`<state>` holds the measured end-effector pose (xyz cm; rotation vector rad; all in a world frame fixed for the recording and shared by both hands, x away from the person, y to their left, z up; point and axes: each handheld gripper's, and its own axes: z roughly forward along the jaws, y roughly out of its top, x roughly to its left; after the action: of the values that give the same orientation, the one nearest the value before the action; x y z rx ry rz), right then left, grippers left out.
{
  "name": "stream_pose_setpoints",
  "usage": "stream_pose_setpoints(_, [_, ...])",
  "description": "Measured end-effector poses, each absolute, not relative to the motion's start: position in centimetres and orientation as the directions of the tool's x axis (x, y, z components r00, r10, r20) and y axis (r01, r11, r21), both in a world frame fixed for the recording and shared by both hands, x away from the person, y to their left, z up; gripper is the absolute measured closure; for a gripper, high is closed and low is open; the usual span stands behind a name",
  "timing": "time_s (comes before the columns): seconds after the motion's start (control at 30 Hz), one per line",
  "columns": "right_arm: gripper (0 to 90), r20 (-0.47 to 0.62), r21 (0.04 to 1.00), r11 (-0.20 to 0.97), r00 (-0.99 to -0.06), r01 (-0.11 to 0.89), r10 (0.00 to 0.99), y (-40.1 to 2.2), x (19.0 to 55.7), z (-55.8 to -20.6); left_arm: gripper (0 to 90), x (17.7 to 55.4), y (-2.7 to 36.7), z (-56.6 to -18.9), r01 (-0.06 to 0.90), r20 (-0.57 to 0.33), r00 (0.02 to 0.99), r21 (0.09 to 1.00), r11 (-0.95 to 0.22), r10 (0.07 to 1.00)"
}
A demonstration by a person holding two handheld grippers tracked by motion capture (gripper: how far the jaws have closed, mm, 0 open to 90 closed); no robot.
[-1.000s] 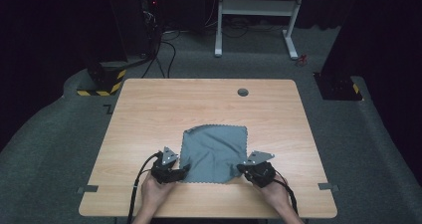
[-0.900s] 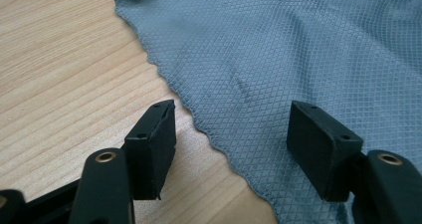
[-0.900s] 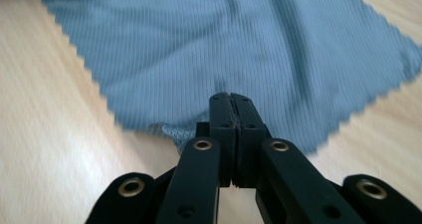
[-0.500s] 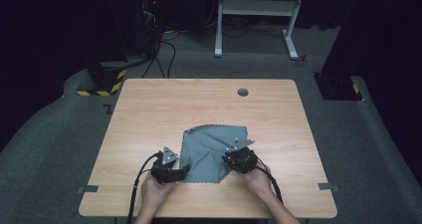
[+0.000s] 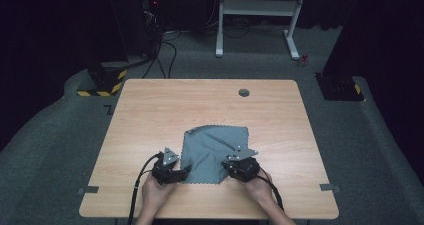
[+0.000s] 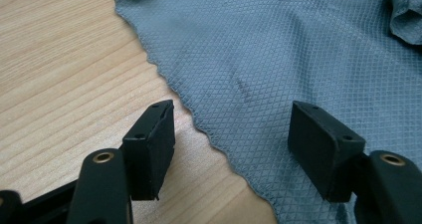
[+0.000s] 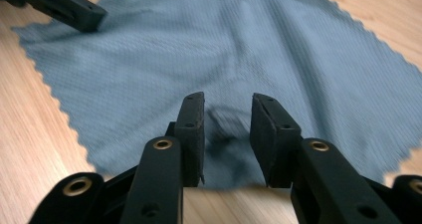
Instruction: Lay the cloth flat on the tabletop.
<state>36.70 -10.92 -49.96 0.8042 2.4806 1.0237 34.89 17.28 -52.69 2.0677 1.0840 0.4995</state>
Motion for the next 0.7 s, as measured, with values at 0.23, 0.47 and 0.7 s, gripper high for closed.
stream_pose_setpoints(0.23, [89.0,-0.152,0.688,0.635,-0.786,0.351,0.599,-10.4,36.9,-50.3,35.2,34.9,17.3,-52.7,0.537,0.002,0.568,0.757,-0.372,0.823])
stream_pose_setpoints(0.47, [89.4,-0.155,0.694,0.632,-0.786,0.345,0.598,-12.2,35.6,-49.5,35.1,34.9,17.3,-52.7,0.537,0.002,0.568,0.757,-0.372,0.823])
stream_pose_setpoints(0.7, [89.4,-0.16,0.663,0.67,-0.811,0.334,0.563,-15.1,33.0,-48.8,35.1,34.9,17.3,-52.7,0.538,0.002,0.567,0.756,-0.372,0.824])
